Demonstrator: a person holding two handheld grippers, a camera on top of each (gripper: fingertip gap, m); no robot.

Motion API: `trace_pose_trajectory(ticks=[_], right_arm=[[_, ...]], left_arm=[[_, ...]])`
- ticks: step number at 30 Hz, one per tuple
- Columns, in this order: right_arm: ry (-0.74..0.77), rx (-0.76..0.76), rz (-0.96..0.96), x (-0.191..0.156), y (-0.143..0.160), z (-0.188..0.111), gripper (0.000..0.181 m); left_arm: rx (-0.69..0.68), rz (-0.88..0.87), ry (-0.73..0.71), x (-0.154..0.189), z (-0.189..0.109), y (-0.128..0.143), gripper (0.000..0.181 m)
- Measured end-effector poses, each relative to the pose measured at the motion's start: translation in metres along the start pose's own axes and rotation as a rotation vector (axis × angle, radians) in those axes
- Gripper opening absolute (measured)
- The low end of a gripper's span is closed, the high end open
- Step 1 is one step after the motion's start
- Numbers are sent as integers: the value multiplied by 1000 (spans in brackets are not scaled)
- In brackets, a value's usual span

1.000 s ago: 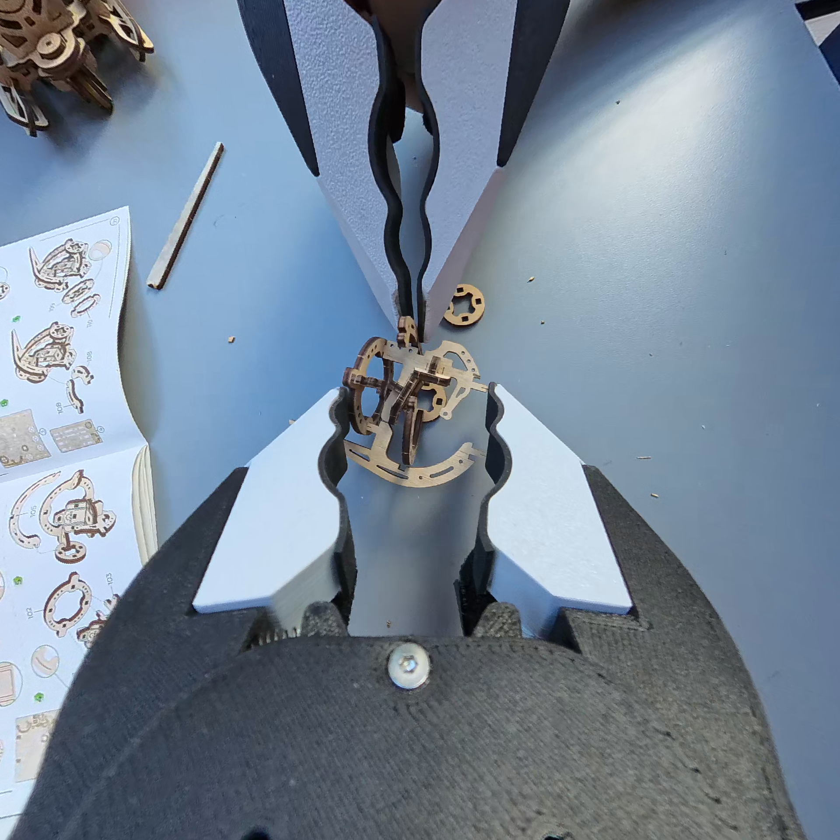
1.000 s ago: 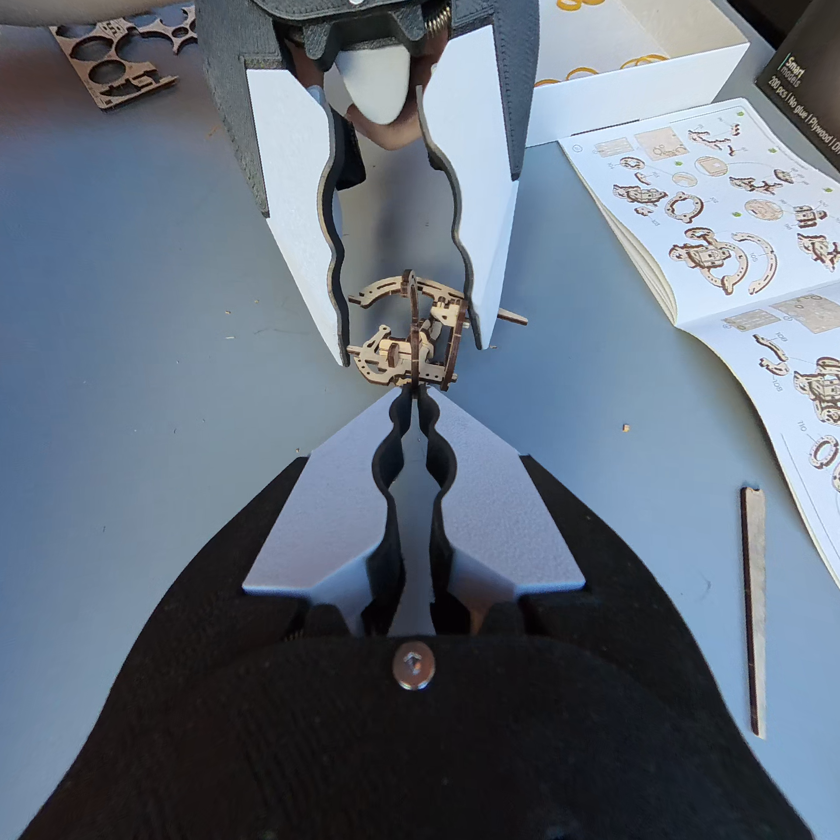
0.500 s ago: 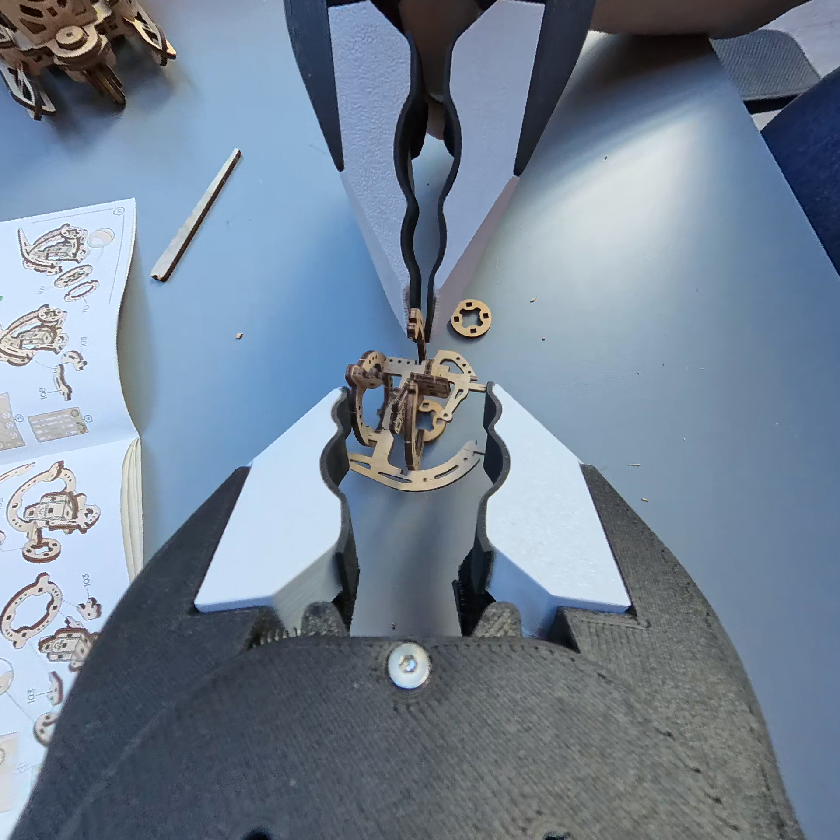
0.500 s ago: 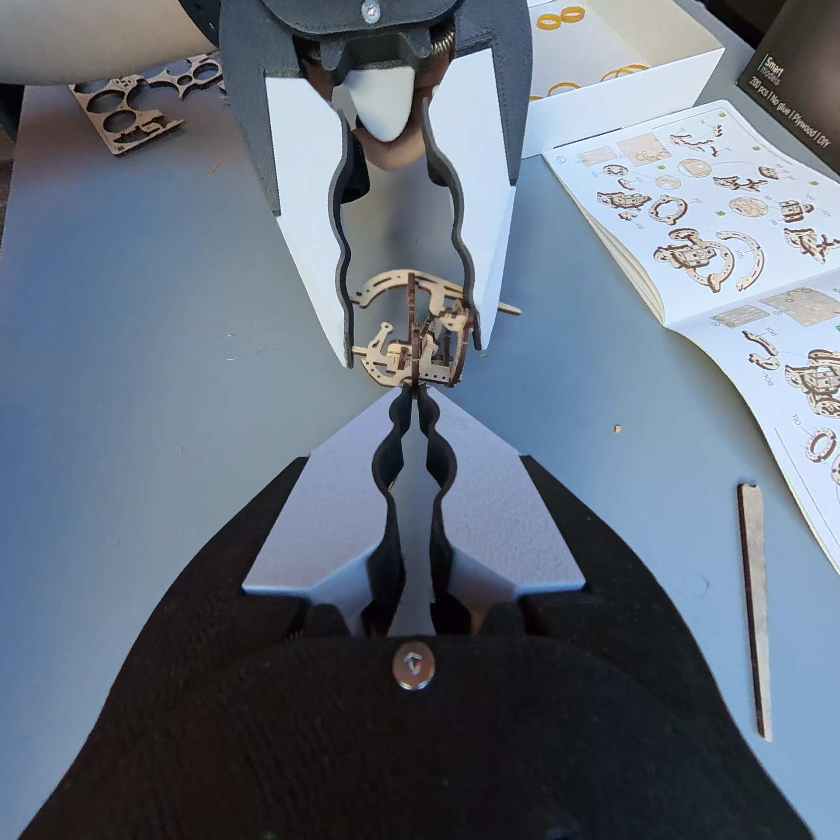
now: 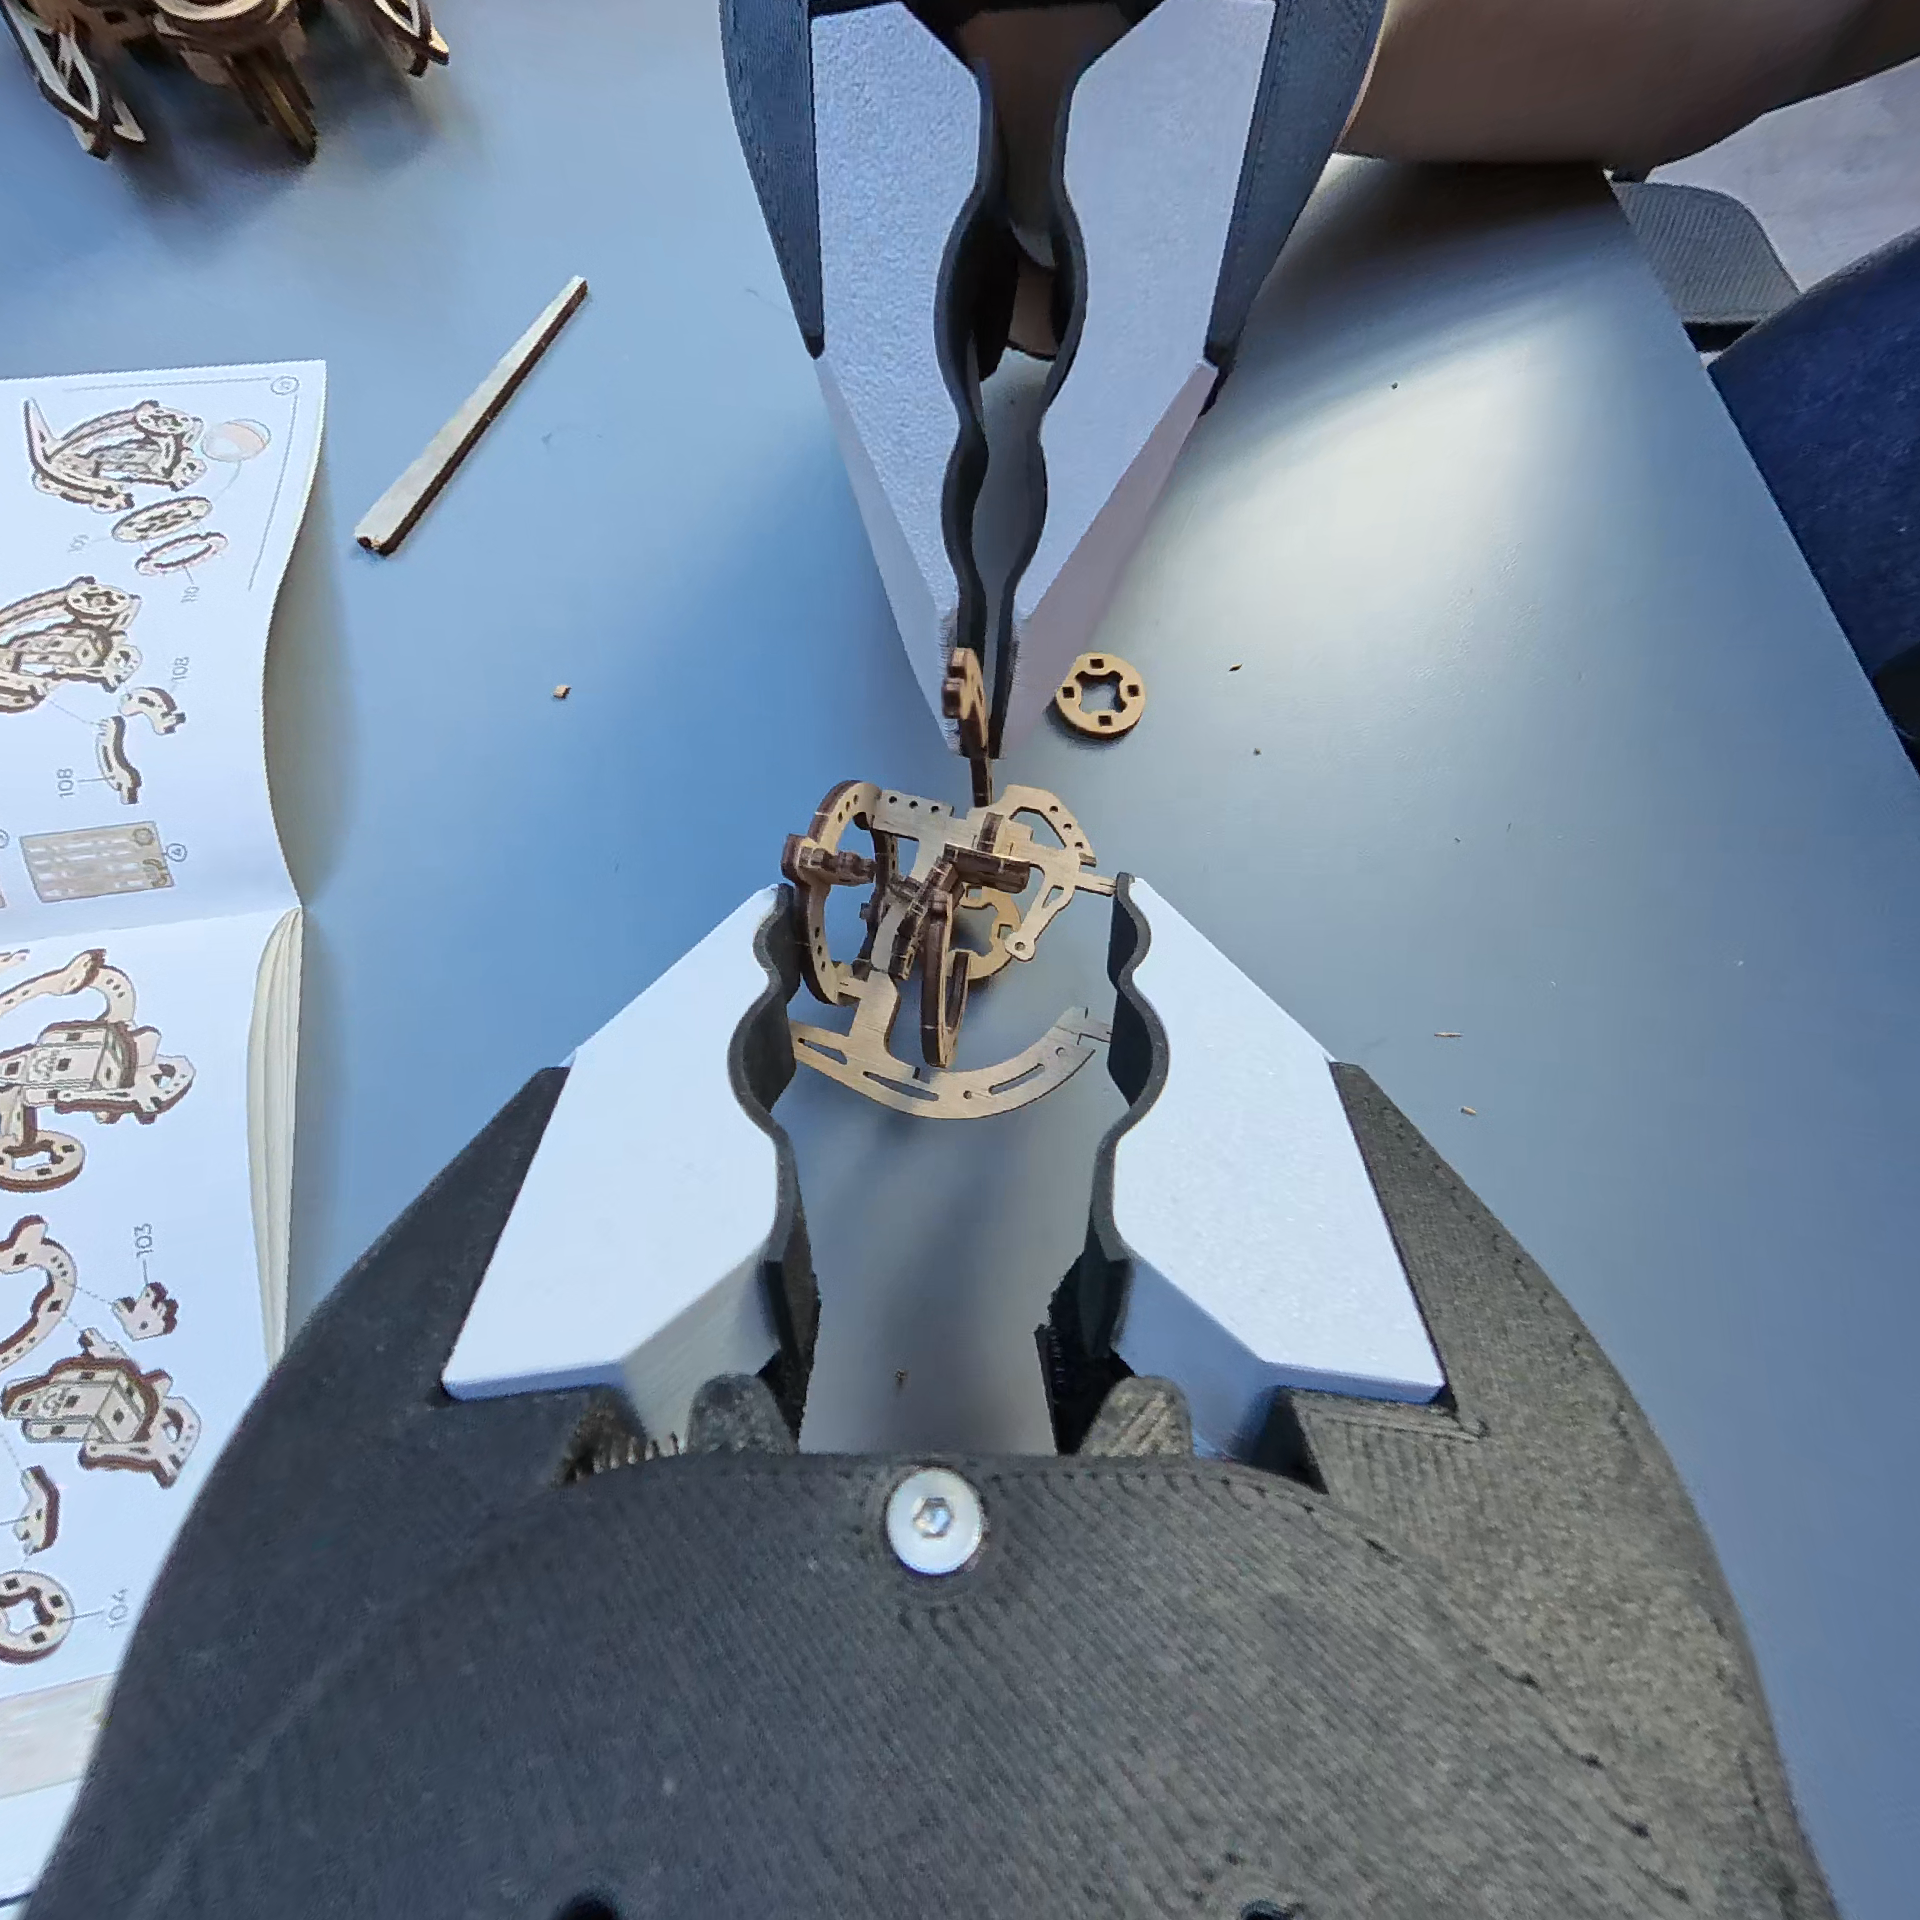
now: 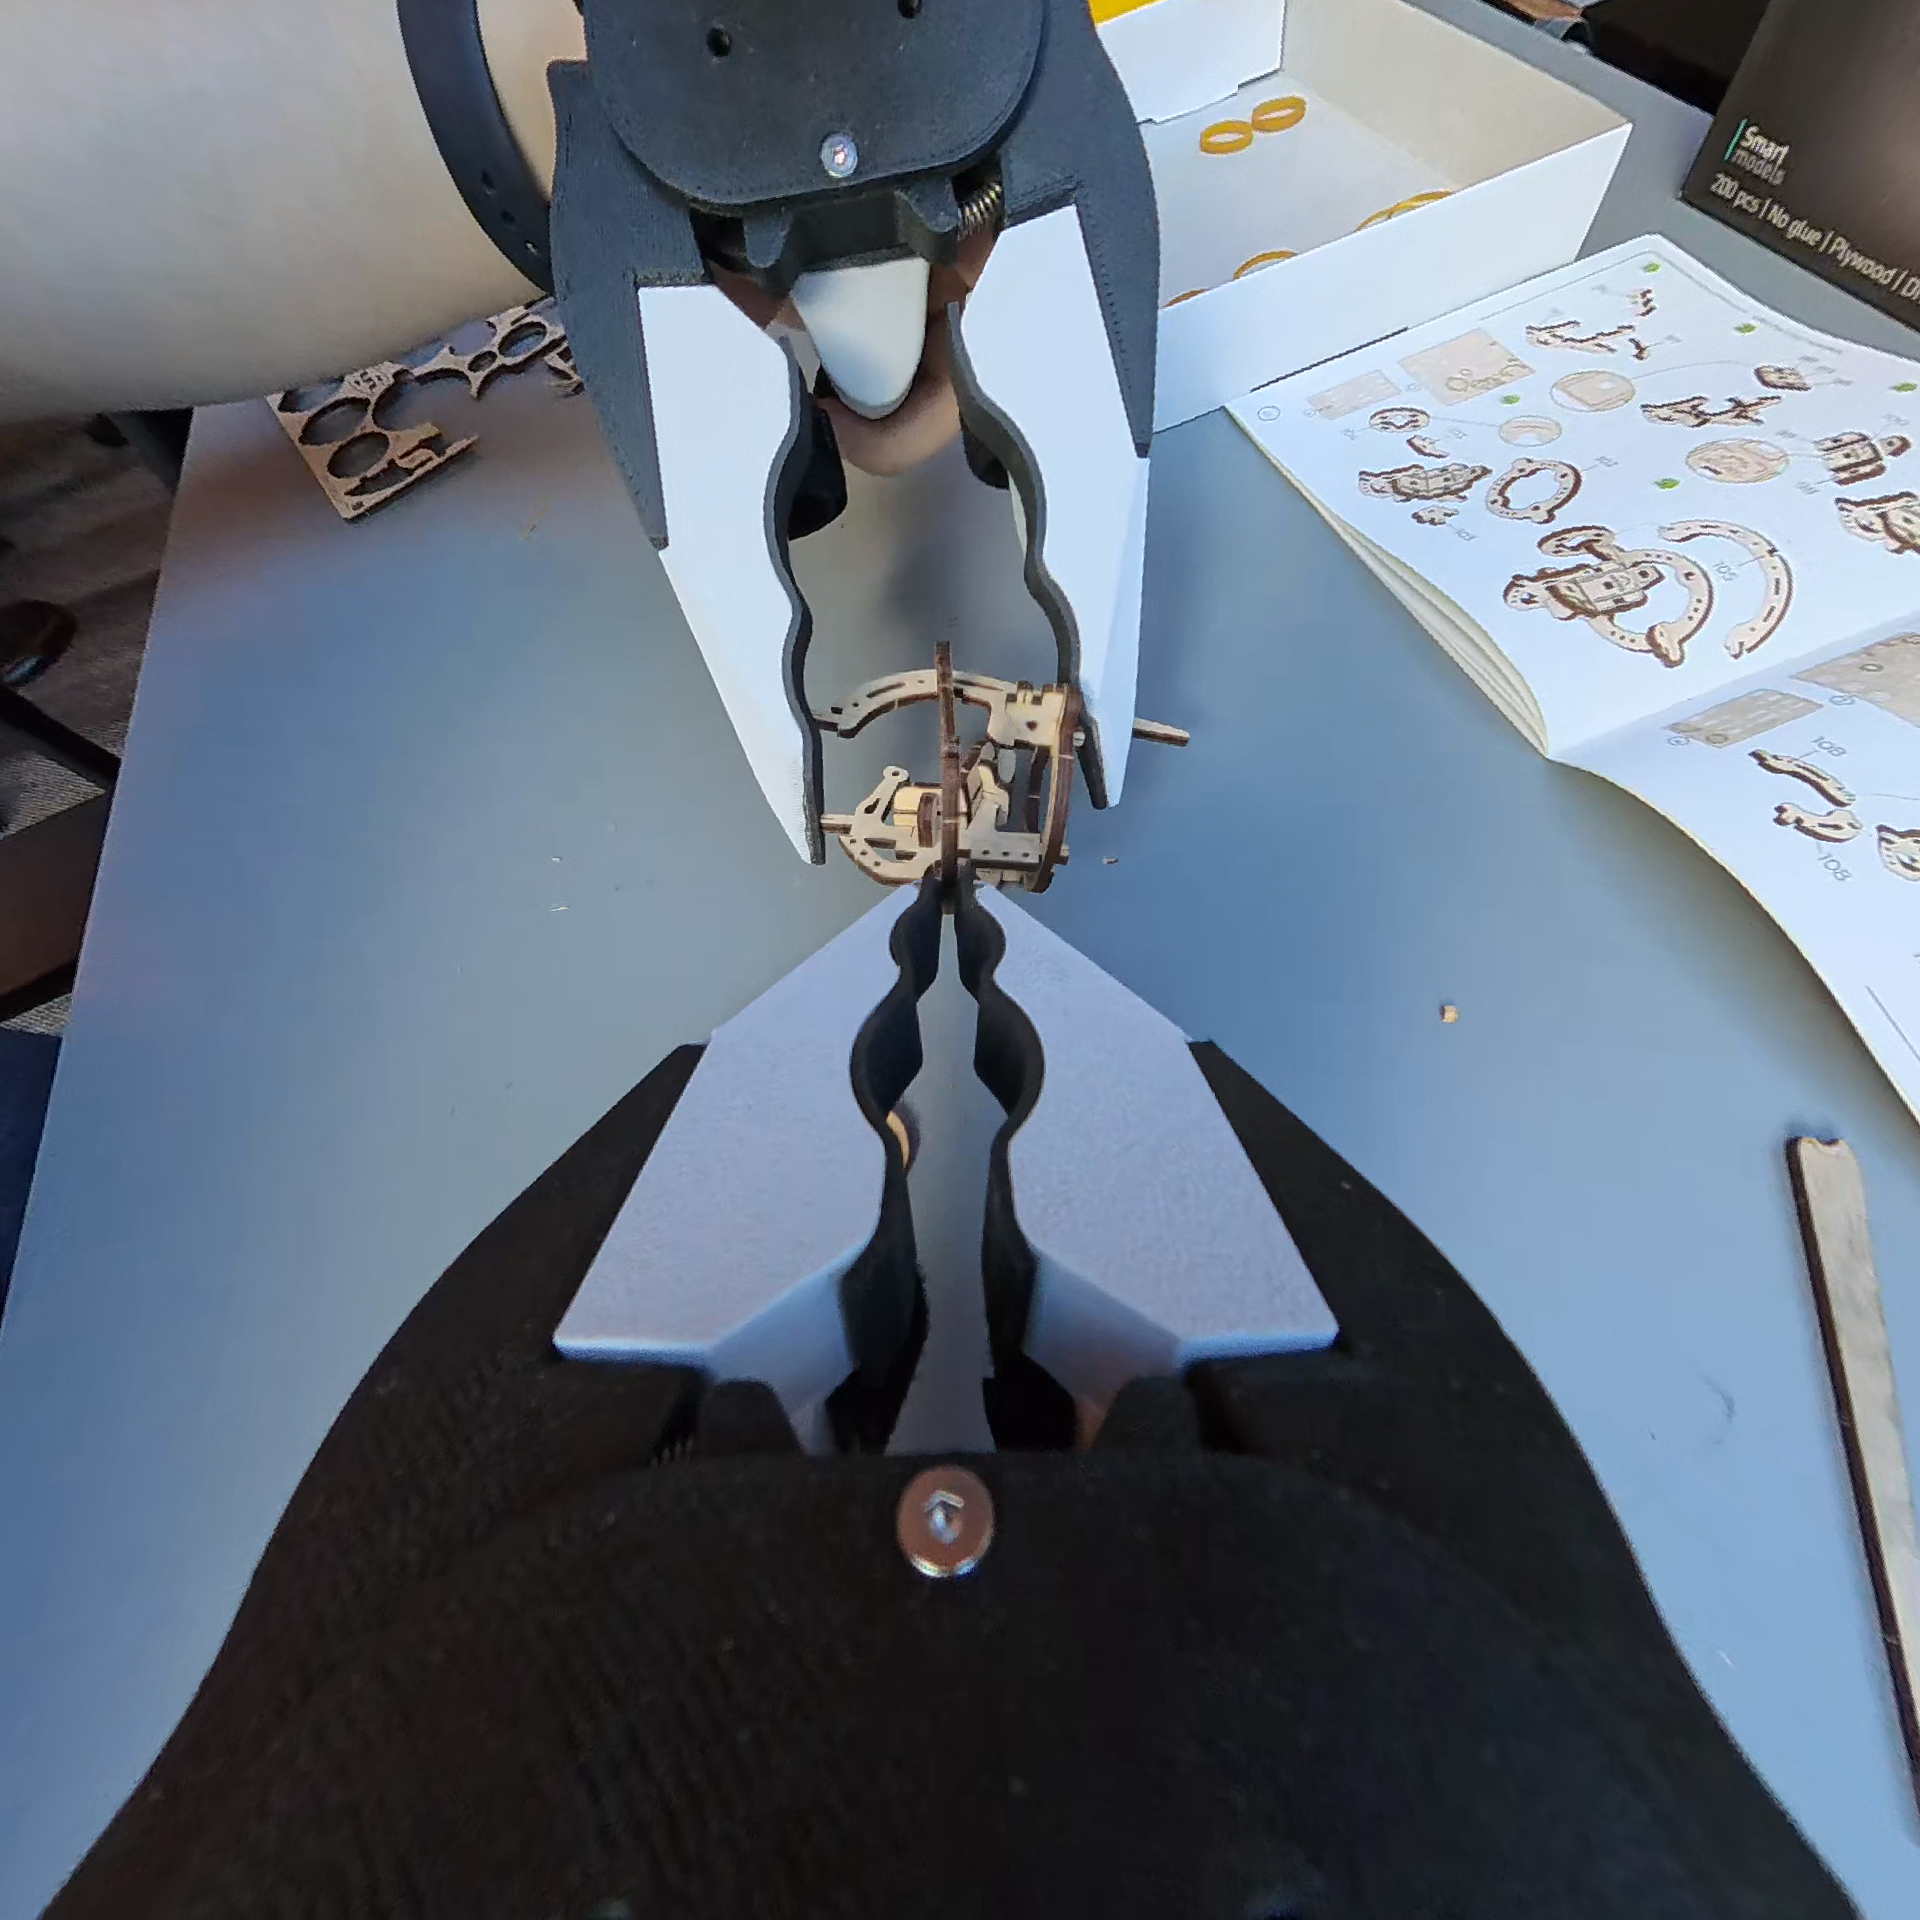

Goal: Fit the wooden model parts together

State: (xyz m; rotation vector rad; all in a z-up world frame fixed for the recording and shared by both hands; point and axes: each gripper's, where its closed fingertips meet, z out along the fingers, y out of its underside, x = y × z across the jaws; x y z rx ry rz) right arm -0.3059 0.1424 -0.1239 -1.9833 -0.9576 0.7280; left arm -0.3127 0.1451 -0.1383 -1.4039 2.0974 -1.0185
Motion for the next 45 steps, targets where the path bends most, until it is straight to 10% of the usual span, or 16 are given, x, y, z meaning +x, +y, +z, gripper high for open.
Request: trace_pose_trajectory(ticks=[45], right_arm=[[13, -203, -148, 6, 4, 20, 2]], left_arm=[[72, -77, 36, -1, -7, 7, 57]])
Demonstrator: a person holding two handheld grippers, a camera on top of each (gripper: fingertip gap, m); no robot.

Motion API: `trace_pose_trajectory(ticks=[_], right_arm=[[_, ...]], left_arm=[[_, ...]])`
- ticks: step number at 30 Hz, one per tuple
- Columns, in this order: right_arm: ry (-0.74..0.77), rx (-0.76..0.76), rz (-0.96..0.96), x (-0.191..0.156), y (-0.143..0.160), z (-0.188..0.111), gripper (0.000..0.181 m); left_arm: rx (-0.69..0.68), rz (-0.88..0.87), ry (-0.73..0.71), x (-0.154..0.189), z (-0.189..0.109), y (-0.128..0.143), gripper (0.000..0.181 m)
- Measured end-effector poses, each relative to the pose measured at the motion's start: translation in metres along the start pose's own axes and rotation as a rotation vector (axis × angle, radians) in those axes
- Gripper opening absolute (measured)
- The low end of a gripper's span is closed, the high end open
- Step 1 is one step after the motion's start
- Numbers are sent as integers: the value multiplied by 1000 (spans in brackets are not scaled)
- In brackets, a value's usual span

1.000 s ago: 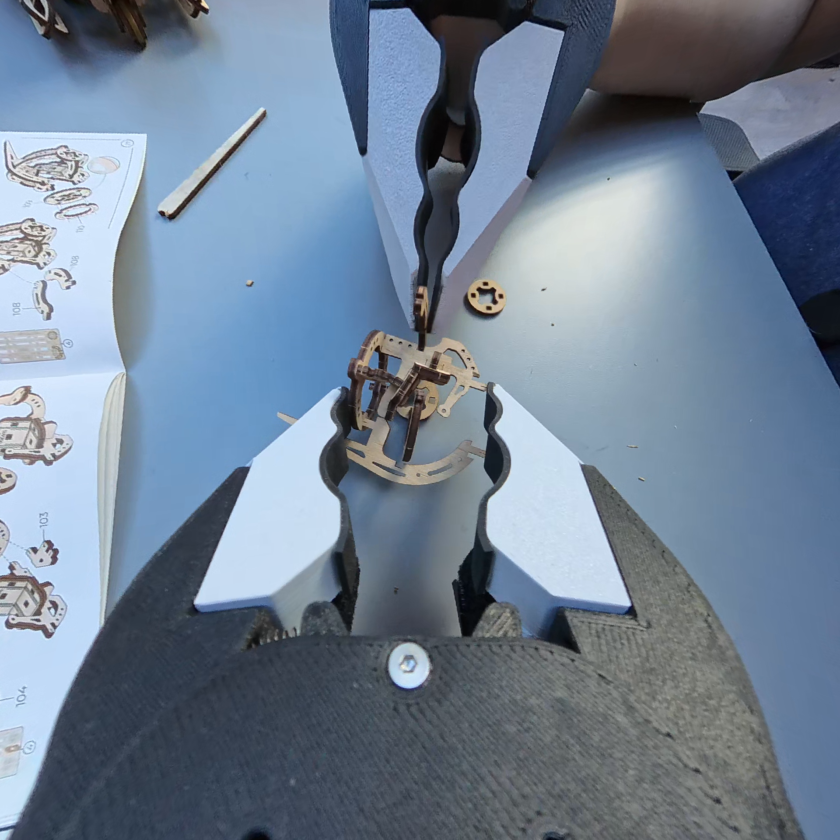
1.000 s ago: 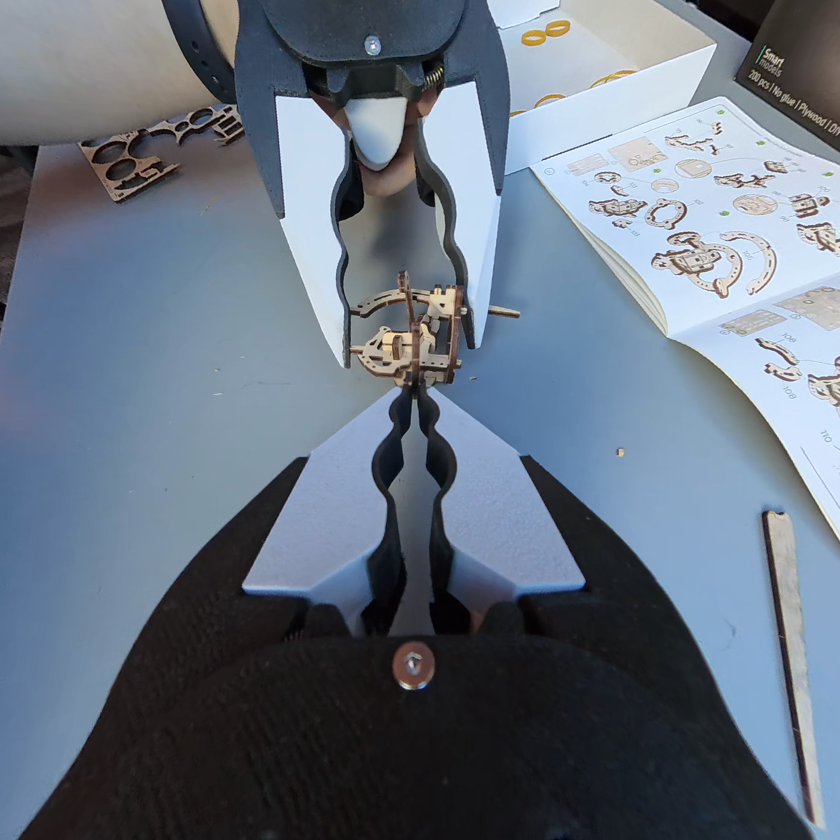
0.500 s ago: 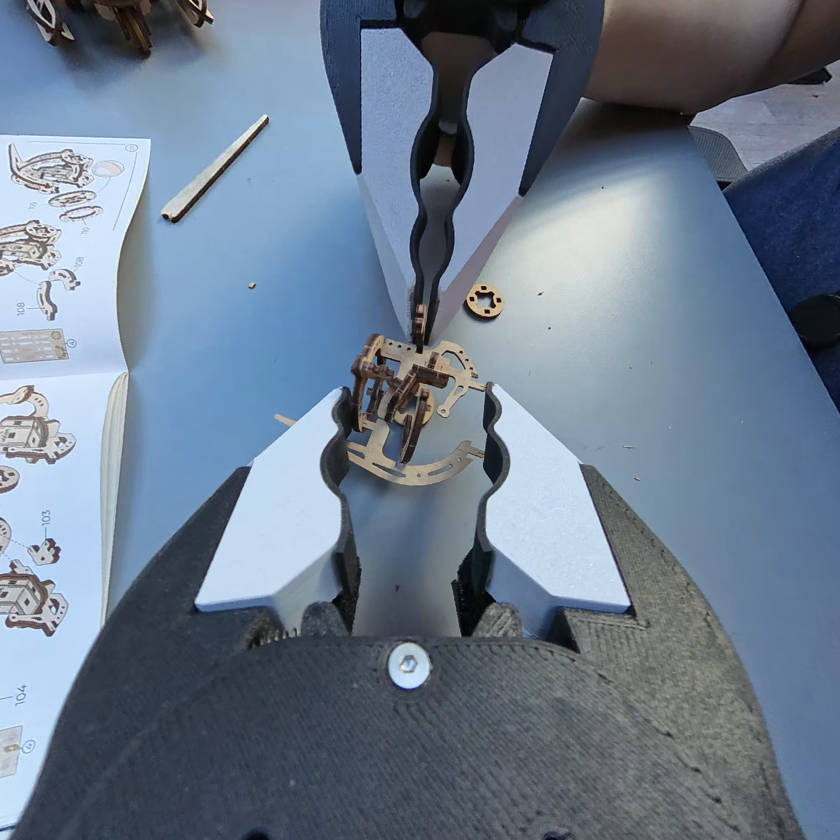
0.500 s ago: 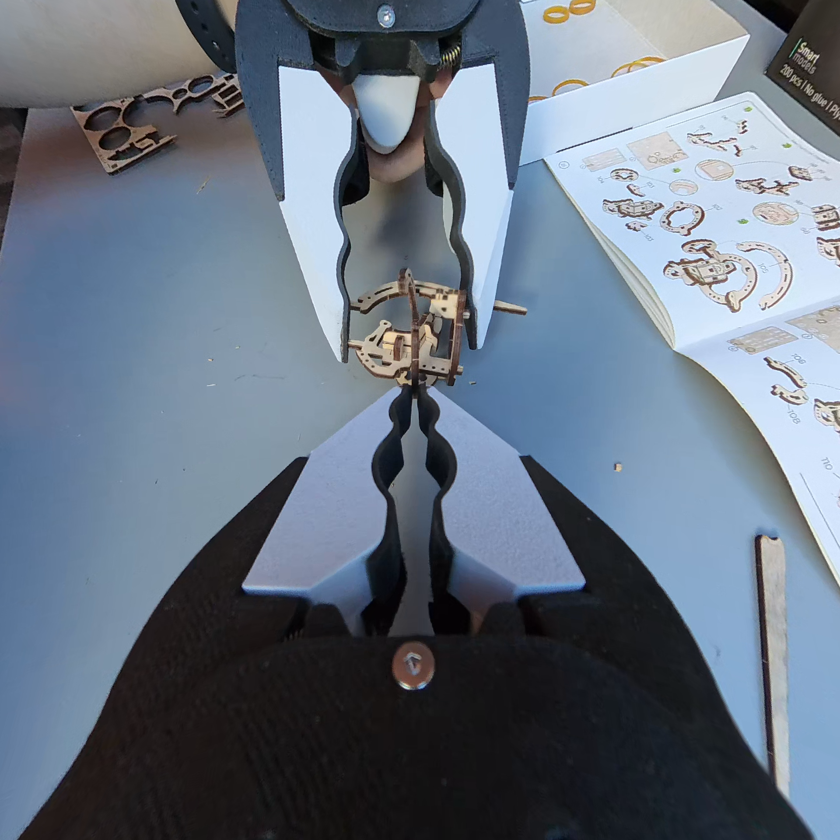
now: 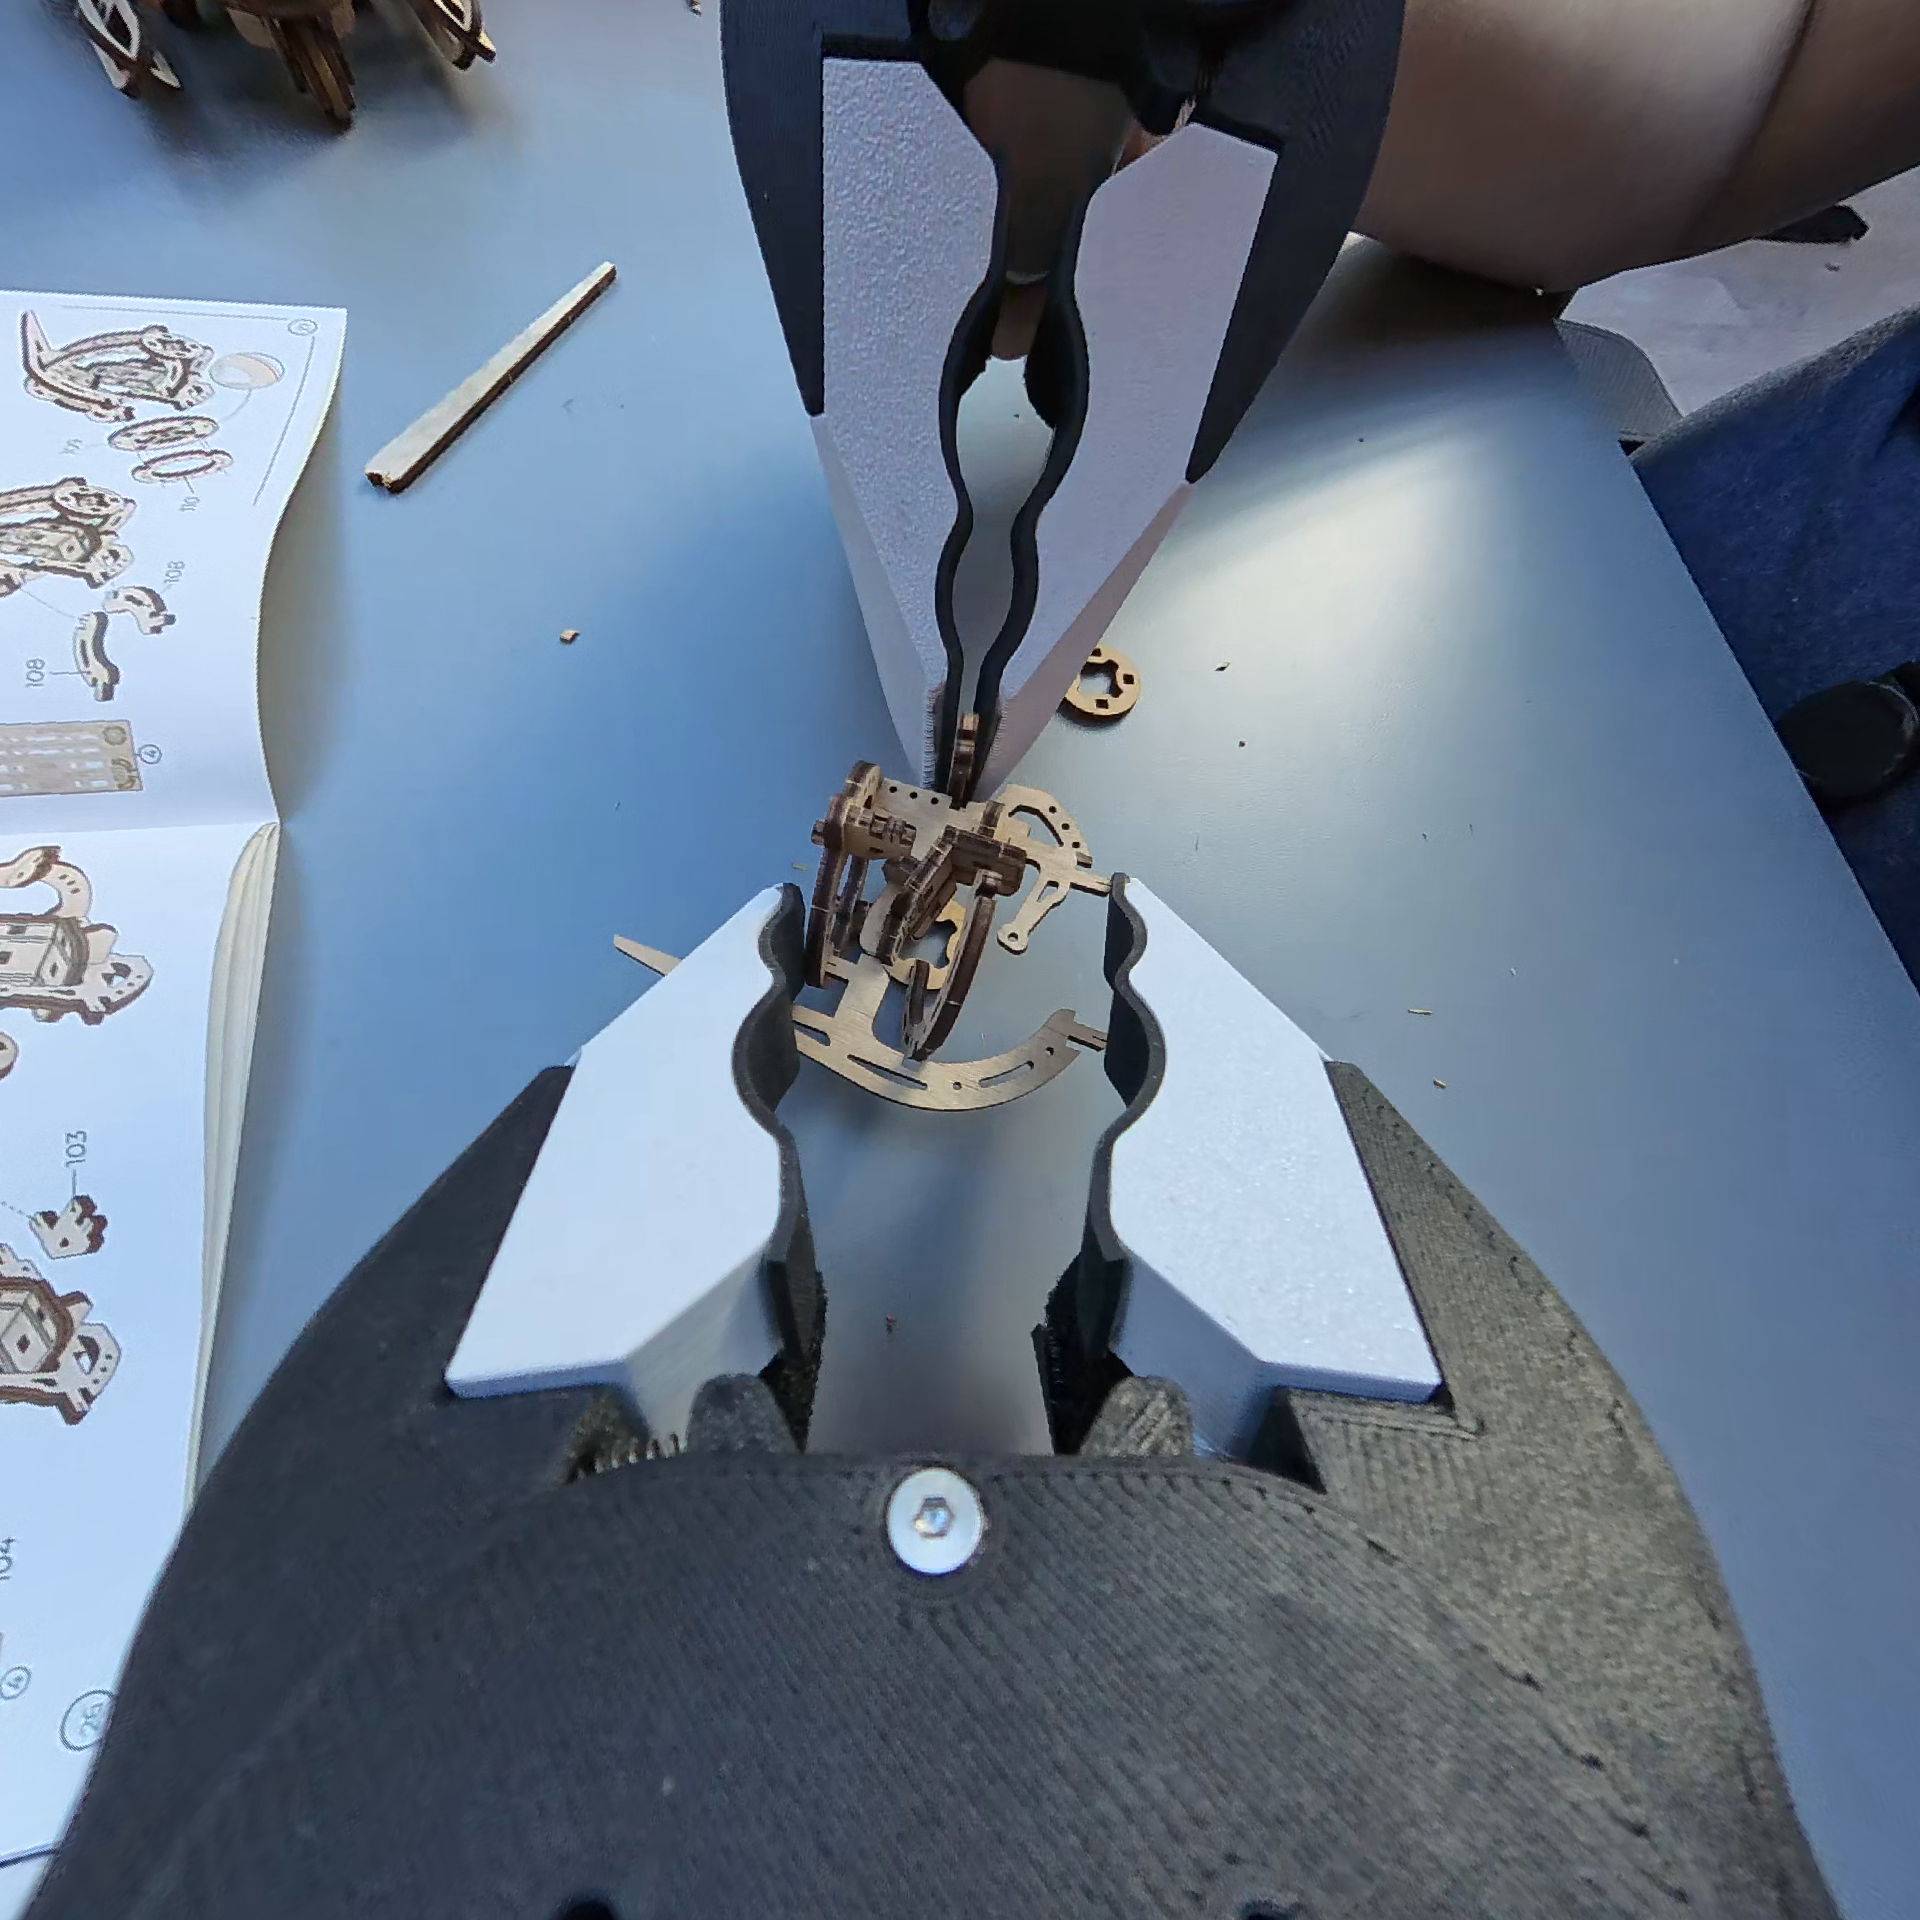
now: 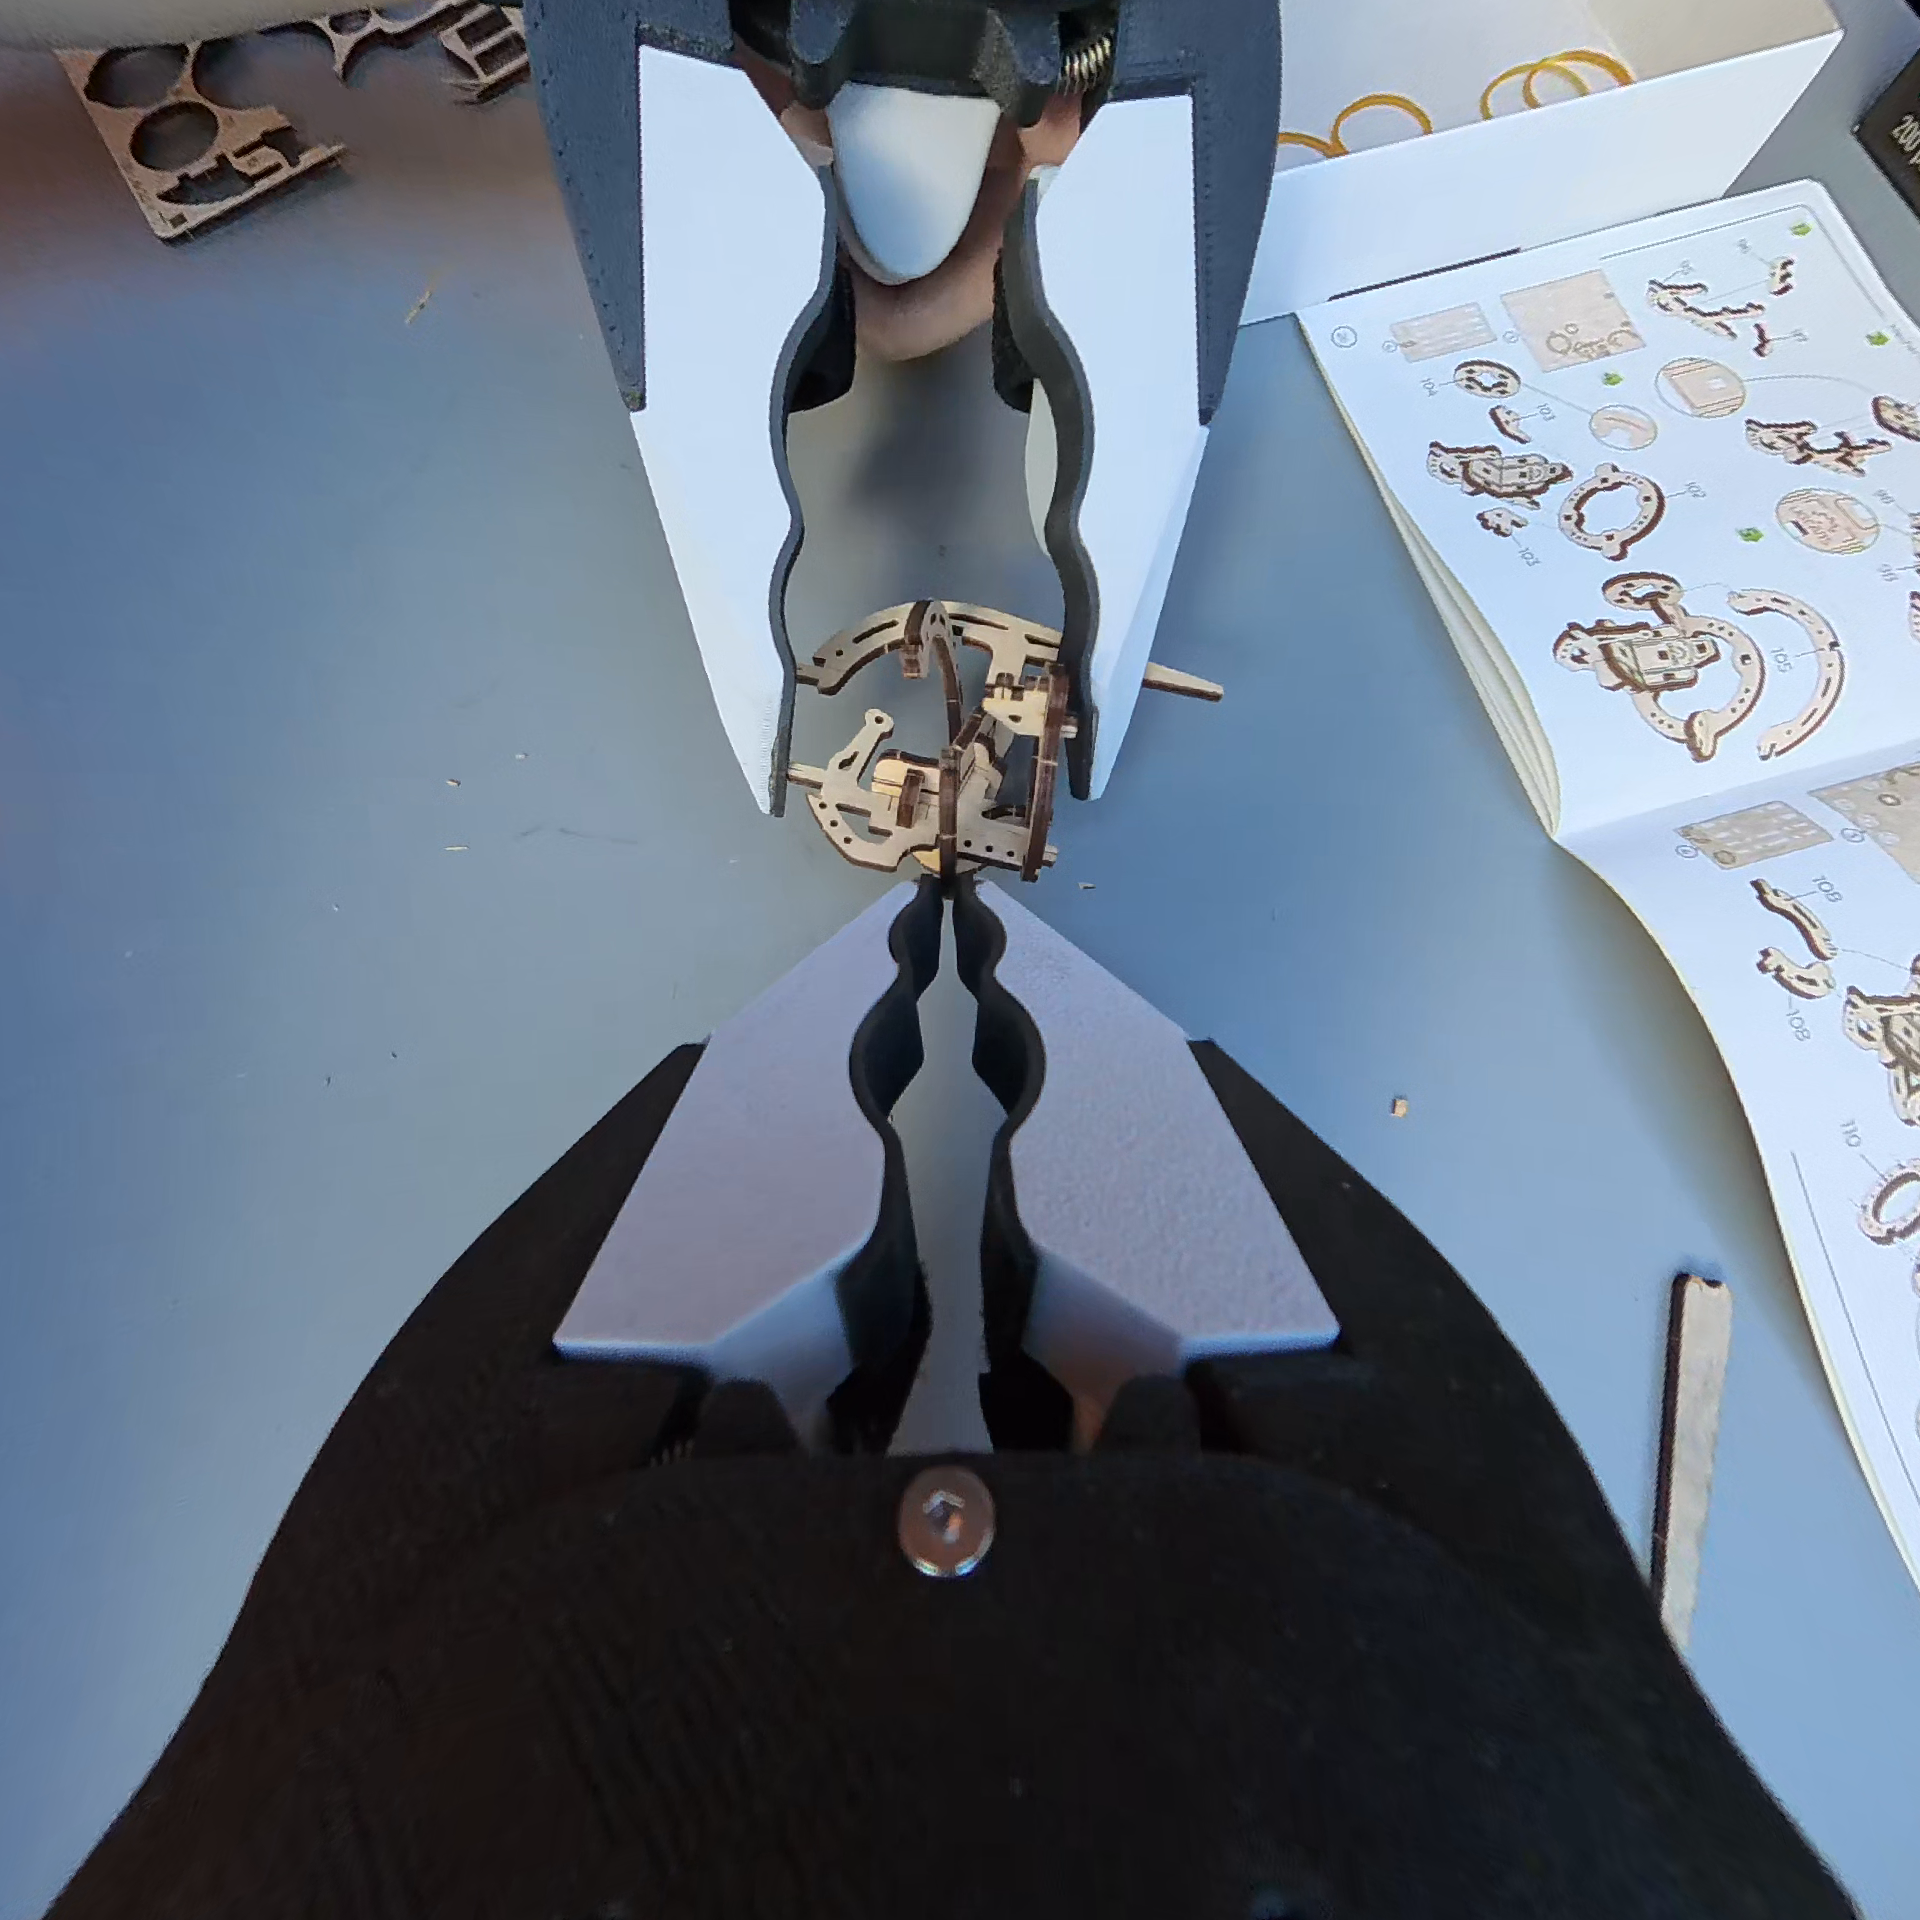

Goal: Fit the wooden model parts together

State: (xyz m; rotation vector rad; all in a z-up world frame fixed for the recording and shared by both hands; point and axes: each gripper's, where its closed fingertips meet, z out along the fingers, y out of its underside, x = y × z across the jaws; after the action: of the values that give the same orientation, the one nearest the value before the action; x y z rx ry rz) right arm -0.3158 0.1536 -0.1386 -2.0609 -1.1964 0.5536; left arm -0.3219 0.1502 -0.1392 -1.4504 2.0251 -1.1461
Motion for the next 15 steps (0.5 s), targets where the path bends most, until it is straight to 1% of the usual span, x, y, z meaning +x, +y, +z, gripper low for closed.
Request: trace_pose_trajectory(ticks=[4, 7, 9, 12, 13, 15], right_arm=[[-4, 1, 10, 0, 0, 0, 2], [-8, 1, 15, 0, 0, 0, 2], [-9, 0, 18, 0, 0, 0, 2], [-6, -3, 19, 0, 0, 0, 2], [-5, -4, 17, 0, 0, 0, 2], [-4, -5, 14, 0, 0, 0, 2]], left_arm=[[8, -19, -37, -1, -4, -1, 62], [43, -28, -103, -4, -15, -3, 68], [69, -37, -147, -5, -25, -5, 69], [93, -23, -257, -2, -43, -5, 67], [82, -4, -302, 1, -48, -3, 67], [69, 25, -365, 15, -53, 0, 65]])
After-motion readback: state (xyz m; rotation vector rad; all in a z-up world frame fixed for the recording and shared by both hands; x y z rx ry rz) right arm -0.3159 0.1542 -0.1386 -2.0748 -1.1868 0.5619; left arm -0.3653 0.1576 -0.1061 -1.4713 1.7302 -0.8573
